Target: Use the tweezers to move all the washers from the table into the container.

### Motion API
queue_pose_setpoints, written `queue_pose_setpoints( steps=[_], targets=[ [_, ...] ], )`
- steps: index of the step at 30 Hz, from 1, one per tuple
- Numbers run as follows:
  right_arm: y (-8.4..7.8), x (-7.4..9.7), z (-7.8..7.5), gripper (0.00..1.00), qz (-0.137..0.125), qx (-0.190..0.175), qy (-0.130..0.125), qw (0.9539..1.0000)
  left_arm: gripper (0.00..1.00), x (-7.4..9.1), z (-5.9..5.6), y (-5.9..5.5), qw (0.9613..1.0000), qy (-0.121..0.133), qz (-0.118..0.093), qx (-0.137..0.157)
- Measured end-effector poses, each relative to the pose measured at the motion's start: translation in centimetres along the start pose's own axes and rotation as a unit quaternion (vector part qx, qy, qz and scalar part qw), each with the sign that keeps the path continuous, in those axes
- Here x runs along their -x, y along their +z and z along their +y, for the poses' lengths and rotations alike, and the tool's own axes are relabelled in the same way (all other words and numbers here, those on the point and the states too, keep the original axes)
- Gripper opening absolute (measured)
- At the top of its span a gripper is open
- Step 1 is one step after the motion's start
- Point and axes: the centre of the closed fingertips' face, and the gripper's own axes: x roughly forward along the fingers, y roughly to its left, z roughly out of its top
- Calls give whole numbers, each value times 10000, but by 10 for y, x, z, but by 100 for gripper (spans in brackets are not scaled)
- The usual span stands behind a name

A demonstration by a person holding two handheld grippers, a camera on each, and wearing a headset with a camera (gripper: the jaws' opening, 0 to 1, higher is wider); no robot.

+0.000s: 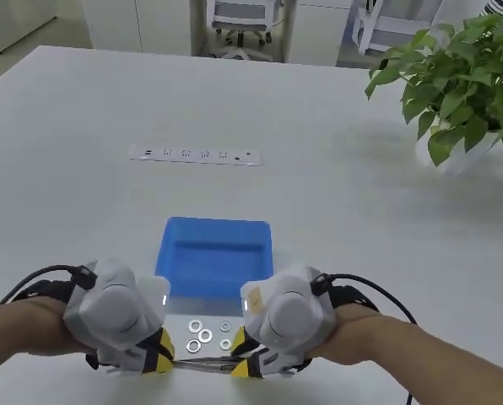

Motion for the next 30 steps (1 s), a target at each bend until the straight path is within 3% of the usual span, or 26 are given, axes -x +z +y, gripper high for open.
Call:
queue_pose_setpoints(
  steps=[14,30],
  targets=[
    [0,-1,-1,12,-32,-15,-25,10000,6,1,0,2,10000,-27,-41,23],
    [2,-3,-2,12,-43,-82,-79,9999,5,26,2,19,9997,23,-234,-1]
  ],
)
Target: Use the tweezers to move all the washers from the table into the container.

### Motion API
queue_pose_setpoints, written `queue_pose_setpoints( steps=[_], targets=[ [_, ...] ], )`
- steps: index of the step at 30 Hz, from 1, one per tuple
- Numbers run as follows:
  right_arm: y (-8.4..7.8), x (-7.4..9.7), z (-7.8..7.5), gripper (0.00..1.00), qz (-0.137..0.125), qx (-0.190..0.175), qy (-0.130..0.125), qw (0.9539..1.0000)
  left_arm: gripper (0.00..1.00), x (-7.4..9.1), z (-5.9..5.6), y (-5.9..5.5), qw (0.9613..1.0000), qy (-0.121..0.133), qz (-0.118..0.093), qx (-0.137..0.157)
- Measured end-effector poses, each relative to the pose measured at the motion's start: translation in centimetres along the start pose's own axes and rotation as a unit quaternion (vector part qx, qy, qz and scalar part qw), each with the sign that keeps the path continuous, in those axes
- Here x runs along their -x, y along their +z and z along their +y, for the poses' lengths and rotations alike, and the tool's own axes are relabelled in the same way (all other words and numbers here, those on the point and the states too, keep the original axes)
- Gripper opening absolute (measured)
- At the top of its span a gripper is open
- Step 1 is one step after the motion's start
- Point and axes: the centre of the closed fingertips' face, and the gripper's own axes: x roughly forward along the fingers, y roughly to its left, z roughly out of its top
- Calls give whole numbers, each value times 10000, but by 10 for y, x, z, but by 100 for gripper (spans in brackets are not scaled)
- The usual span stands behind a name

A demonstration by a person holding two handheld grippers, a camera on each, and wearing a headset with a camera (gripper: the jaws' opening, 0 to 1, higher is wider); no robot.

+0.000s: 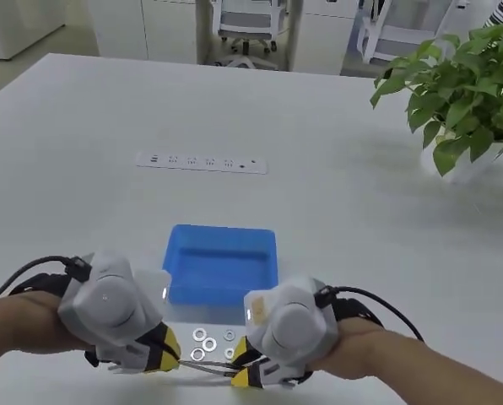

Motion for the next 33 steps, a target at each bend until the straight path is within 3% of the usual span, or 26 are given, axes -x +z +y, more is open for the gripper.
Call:
queue_pose_setpoints(
  steps=[7,19,33],
  targets=[
    [3,0,1,12,-66,-87,-14,9999,5,11,-1,12,9999,10,-67,-126],
    [19,8,-5,11,-425,-289,-171,9985,5,38,2,42,9990,83,-294,-338],
    [31,10,-8,11,-669,-325,-346,9966,5,46,3,68,9967,61,-519,-617]
  ],
)
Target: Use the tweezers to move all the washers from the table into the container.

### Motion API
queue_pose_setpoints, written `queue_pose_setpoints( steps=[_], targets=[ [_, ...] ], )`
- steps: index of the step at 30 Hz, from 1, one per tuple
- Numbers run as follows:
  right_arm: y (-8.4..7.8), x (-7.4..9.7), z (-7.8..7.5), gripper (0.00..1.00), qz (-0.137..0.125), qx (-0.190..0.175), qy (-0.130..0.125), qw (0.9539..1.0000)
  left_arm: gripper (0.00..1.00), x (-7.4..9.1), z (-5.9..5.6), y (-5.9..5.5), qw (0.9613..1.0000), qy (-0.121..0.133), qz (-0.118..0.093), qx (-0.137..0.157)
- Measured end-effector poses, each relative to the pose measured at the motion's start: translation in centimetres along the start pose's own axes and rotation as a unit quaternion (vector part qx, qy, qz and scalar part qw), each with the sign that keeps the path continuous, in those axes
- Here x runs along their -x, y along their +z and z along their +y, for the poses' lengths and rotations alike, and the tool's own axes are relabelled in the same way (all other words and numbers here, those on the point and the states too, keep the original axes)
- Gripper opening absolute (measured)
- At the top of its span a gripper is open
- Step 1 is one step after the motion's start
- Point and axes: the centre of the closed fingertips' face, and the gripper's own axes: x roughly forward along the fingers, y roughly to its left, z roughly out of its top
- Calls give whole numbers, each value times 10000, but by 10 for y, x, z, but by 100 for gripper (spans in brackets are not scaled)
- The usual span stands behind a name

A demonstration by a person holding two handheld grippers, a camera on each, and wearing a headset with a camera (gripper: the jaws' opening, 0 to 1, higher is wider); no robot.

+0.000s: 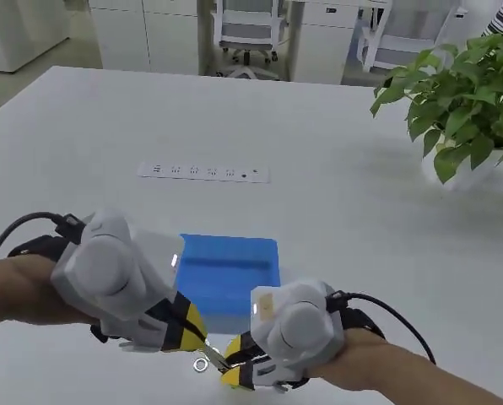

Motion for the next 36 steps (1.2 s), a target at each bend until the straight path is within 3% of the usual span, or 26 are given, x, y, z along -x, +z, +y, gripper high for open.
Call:
queue_pose_setpoints(
  steps=[11,15,26,36],
  targets=[
    [3,-1,2,12,-159,-146,-45,9998,5,-8,-2,16,9998,-78,-188,-59],
    [-3,-2,3,11,-117,-132,-74,9998,5,-13,-3,16,9997,-104,-191,-112],
    [-5,1,3,11,-194,-190,-123,9996,5,-20,-2,26,9983,-186,-553,6],
    [-4,2,3,12,-221,-212,-129,9994,5,-20,-3,25,9983,-238,-534,18]
  ],
)
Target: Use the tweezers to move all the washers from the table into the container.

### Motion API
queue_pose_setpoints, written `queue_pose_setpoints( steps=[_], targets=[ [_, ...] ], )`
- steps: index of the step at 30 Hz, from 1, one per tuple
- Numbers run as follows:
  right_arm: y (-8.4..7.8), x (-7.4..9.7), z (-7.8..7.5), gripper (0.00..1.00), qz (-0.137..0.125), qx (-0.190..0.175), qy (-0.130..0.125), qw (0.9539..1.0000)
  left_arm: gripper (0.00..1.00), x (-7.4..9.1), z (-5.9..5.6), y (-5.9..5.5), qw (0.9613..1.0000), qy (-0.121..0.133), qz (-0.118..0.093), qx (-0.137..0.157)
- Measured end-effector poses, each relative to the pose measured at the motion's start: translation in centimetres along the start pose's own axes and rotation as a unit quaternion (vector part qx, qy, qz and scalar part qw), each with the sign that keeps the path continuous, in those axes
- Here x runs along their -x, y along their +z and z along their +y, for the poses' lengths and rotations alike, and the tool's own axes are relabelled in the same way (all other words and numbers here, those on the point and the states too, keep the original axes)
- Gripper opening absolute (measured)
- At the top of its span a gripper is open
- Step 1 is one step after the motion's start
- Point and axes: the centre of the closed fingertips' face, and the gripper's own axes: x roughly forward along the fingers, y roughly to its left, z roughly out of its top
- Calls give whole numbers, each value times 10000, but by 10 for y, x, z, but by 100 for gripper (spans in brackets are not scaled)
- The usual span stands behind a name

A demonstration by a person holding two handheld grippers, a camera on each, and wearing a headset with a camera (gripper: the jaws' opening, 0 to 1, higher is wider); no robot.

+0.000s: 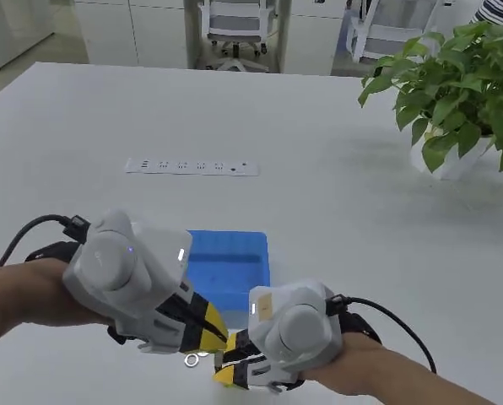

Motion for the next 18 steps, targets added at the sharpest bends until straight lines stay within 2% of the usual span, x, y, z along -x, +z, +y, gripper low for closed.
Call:
queue_pose_setpoints(
  steps=[6,8,18],
  targets=[
    [5,3,-2,13,-53,2,-49,10000,5,5,1,2,10000,38,-16,-38],
    [7,4,-4,13,-98,-36,-66,9999,5,5,2,2,10000,45,36,-75],
    [12,14,-16,24,-228,-1,-292,9993,5,9,9,6,9999,113,25,-126]
  ],
)
